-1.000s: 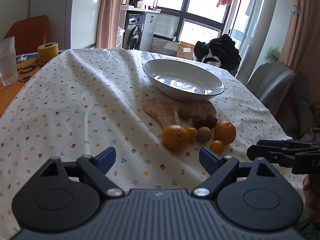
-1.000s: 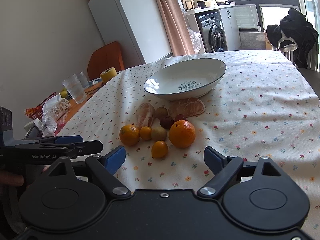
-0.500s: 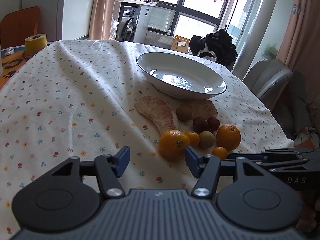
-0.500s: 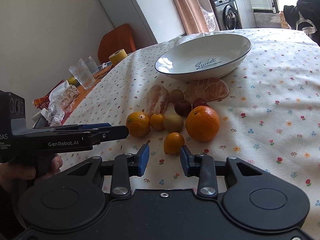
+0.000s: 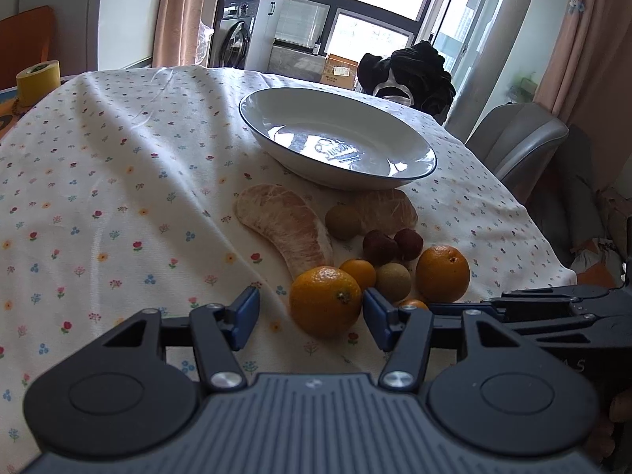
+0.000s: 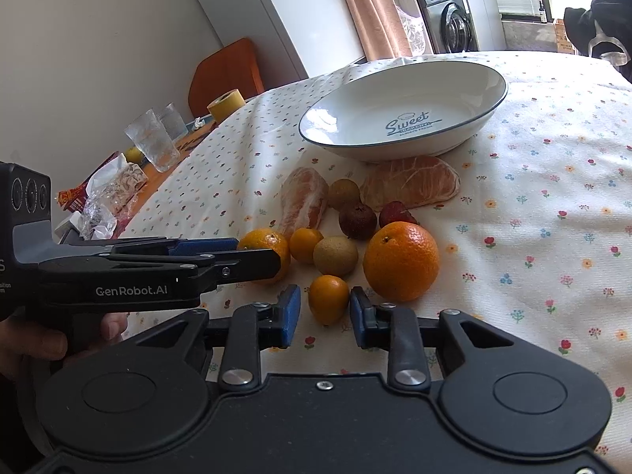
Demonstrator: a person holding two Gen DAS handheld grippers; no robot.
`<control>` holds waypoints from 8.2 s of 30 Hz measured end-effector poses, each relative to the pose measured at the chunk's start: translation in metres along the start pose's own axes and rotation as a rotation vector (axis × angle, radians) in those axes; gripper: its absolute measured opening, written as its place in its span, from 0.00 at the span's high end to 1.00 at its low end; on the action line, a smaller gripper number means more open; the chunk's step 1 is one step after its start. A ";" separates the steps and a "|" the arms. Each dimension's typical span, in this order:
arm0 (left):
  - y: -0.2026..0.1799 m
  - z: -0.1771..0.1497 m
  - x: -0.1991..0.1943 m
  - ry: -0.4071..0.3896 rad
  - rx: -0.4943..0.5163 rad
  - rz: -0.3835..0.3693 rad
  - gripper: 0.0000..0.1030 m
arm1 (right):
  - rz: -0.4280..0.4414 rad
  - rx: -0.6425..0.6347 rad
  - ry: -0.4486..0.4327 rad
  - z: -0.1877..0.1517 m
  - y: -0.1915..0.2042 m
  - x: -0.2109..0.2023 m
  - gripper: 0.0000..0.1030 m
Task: Organize fruits
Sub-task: 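Close the left gripper on a mandarin while the right gripper grasps a small orange, then carry both fruits over the white bowl and open both grippers to drop them, then pull both open grippers back from the bowl toward the remaining fruit, then close the left gripper on a small orange while the right gripper grasps a large mandarin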
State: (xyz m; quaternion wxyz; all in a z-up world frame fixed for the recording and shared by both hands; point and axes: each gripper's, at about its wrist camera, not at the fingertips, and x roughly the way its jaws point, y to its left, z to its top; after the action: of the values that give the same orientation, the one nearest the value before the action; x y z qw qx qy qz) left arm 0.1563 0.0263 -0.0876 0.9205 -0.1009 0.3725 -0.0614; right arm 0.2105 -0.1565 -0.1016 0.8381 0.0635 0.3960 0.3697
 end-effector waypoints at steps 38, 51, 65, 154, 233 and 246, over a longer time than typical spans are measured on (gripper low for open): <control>-0.009 0.015 -0.049 -0.143 -0.001 0.057 0.64 | 0.011 -0.032 -0.169 0.018 0.007 -0.045 0.80; -0.013 0.033 -0.032 -0.149 0.002 0.062 0.64 | 0.019 -0.039 -0.175 0.039 -0.005 -0.035 0.80; -0.014 0.060 -0.010 -0.140 0.012 0.067 0.64 | 0.009 -0.028 -0.195 0.065 -0.025 -0.022 0.80; -0.016 -0.008 -0.062 -0.122 -0.047 0.095 0.20 | -0.106 0.048 -0.239 0.011 -0.016 -0.065 0.00; -0.023 0.006 0.006 -0.052 -0.034 0.004 0.78 | -0.049 0.006 -0.094 0.008 -0.034 -0.014 0.63; -0.038 0.002 0.010 -0.077 0.040 0.078 0.81 | -0.049 -0.002 -0.089 0.007 -0.032 -0.013 0.63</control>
State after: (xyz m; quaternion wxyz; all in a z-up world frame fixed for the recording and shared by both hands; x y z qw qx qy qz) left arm 0.1632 -0.0124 -0.0837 0.9377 -0.0704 0.3390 -0.0291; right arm 0.2283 -0.1872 -0.1017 0.8638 0.0694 0.3592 0.3463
